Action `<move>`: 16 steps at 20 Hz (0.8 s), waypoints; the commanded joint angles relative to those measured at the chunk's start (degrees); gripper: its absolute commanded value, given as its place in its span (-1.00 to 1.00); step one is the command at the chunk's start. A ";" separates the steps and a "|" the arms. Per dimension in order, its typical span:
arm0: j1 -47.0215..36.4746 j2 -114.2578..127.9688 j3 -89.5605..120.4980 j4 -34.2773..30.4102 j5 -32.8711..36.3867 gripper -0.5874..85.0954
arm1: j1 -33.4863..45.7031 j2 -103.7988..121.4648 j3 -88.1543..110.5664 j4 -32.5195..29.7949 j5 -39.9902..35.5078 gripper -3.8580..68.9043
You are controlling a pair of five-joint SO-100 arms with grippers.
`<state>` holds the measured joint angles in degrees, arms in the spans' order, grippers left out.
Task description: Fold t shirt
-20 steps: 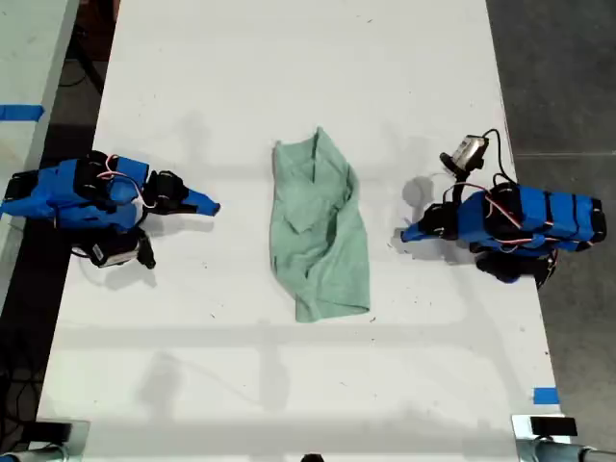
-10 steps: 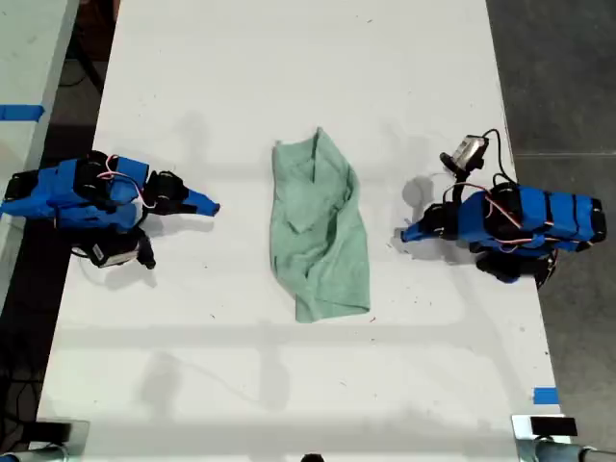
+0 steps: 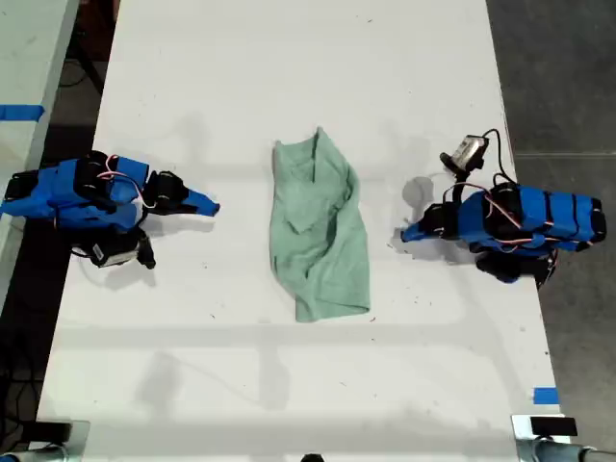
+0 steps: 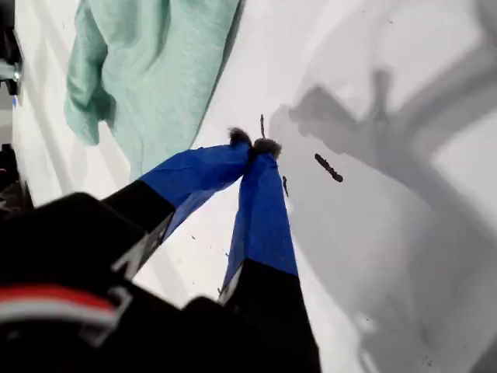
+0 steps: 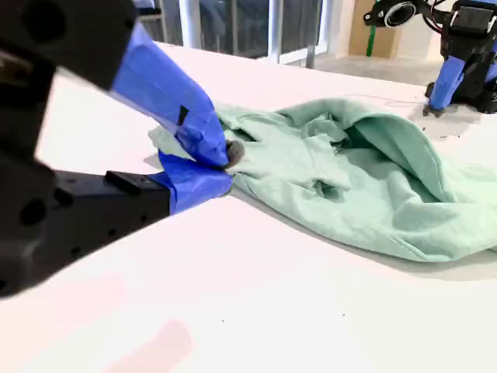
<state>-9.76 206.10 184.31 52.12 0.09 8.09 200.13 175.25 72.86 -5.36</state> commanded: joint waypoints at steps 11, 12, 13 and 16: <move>1.14 0.62 0.44 0.70 -1.49 -0.99 | -0.70 0.79 2.37 -0.26 0.62 -0.86; 0.97 0.62 0.44 0.70 -1.49 -0.99 | -0.70 0.79 2.37 -0.26 0.62 -0.86; 0.97 0.62 0.44 0.70 -1.49 -0.99 | -0.70 0.79 2.37 -0.26 0.62 -0.86; 0.97 0.62 0.44 0.88 -1.85 -0.99 | -0.70 0.79 2.37 -0.35 0.62 -0.86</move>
<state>-9.76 206.10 184.31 52.91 -0.79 8.09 200.13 175.25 72.86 -5.36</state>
